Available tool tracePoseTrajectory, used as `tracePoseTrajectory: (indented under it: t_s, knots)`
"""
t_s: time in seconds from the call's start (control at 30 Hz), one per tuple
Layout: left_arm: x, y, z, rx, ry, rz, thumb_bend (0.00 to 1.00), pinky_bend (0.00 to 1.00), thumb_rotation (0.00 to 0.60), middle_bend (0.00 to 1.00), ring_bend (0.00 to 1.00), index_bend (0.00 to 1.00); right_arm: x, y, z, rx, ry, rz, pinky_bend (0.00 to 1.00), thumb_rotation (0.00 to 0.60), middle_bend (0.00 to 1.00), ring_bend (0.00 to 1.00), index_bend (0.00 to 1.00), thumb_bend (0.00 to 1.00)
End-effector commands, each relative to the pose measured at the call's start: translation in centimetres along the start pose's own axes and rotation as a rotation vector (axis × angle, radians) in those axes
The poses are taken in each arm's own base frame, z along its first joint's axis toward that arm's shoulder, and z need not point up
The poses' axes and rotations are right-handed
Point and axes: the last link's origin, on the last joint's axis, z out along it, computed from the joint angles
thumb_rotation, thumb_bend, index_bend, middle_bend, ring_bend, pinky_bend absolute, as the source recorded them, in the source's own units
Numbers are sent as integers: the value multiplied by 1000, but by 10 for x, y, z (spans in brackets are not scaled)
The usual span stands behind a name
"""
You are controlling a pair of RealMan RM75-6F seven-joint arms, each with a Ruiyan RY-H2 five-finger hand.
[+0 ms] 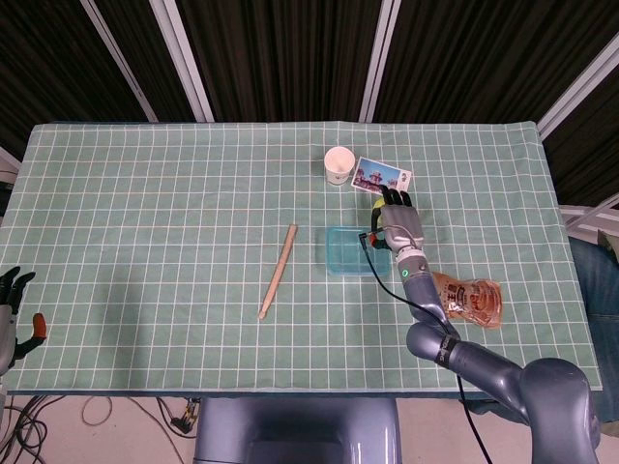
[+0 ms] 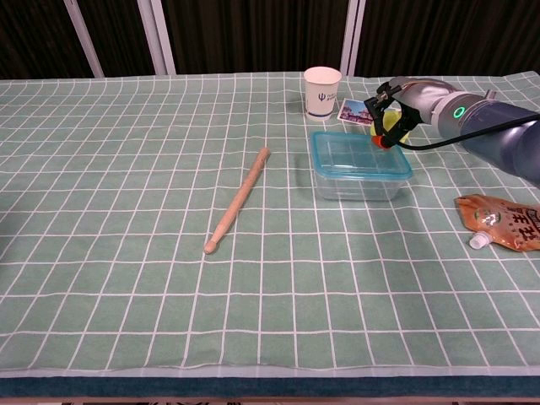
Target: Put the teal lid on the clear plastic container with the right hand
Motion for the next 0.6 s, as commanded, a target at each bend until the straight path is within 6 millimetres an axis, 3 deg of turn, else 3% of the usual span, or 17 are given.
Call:
tracePoseTrajectory:
  t_s: [0.03, 0.3, 0.6]
  knots:
    - [0, 0, 0, -1, 1, -1, 568, 0, 600, 0, 0, 114, 4, -1, -1, 2, 14, 14, 0, 600, 53, 0, 717, 640]
    - [0, 1, 0, -5, -2, -6, 568, 0, 600, 0, 0, 114, 35, -12, -14, 59, 133, 87, 0, 600, 51, 0, 717, 641]
    - [1, 2, -1, -14, -5, -10, 568, 0, 600, 0, 0, 114, 41, -31, -39, 156, 131, 23, 0, 600, 44, 0, 717, 640]
